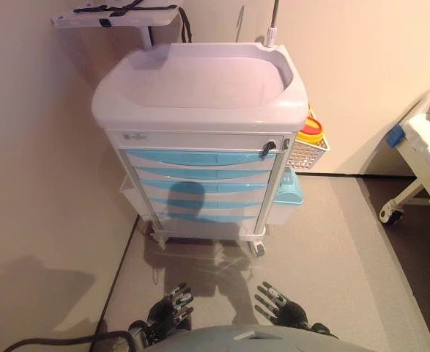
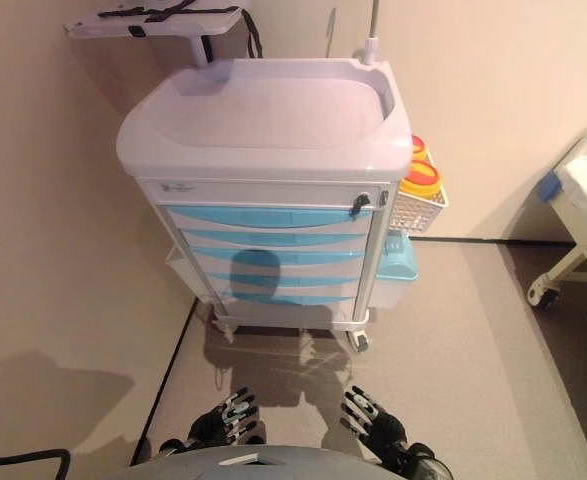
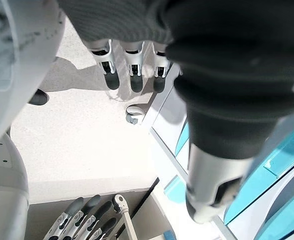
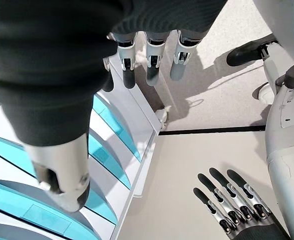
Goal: Open the drawer and pick up the medicine
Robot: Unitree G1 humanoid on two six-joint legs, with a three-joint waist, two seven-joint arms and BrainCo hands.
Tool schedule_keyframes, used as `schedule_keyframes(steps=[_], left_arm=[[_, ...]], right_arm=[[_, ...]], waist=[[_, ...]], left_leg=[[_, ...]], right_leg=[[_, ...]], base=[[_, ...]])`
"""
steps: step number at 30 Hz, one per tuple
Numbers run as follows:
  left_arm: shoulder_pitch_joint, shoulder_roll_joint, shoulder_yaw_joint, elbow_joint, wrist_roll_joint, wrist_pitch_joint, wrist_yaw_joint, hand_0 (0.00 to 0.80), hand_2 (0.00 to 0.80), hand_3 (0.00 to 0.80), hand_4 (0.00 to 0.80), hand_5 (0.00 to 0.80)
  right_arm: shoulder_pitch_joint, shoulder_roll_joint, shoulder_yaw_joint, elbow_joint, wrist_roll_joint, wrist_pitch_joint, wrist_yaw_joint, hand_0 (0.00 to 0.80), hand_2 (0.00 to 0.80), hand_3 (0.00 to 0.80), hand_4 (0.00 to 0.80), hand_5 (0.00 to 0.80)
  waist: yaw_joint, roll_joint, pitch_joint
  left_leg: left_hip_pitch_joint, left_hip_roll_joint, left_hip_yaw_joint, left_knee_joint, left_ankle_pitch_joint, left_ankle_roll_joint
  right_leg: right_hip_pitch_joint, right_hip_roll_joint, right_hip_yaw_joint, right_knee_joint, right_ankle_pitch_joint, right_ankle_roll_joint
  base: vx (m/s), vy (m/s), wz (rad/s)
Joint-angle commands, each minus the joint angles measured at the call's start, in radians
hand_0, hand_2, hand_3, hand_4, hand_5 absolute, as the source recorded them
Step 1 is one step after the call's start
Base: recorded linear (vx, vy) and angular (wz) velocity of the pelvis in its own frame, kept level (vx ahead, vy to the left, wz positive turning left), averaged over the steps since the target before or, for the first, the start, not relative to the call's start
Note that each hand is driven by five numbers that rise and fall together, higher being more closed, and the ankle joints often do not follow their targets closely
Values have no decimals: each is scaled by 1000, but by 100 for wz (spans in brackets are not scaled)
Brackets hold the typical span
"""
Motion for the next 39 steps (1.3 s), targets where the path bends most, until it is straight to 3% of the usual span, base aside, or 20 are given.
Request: schedule_keyframes(steps=[1,20,30,39], left_arm=[[-80,-36,9,58,-18,4,-14,0,0,0,0,0],[-77,-41,11,60,-37,5,-15,0,0,0,0,0],[-65,-53,51,36,-239,84,-47,0,0,0,0,0],[-70,-76,72,2,-362,92,-80,0,0,0,0,0]], right_arm=[[-40,28,11,0,-9,-10,33,0,0,0,0,0],[-39,24,2,7,-12,-14,38,0,0,0,0,0],[-32,13,-16,-10,15,-22,38,0,0,0,0,0],[-27,14,-22,-48,26,-28,28,0,0,0,0,0]], waist=[[22,-2,45],[21,1,54],[22,4,95],[31,5,148]], left_leg=[[22,-48,-46,6,-91,45],[23,-50,-49,6,-90,45],[-1,-47,-54,18,-87,52],[-62,-54,-71,74,-97,57]], right_leg=[[-43,17,-27,111,-36,-34],[-44,14,-26,111,-33,-34],[-82,7,-14,141,-39,-38],[-140,-4,-13,180,-41,-46]], base=[[0,0,0],[0,0,0],[5,25,0],[-22,30,6]])
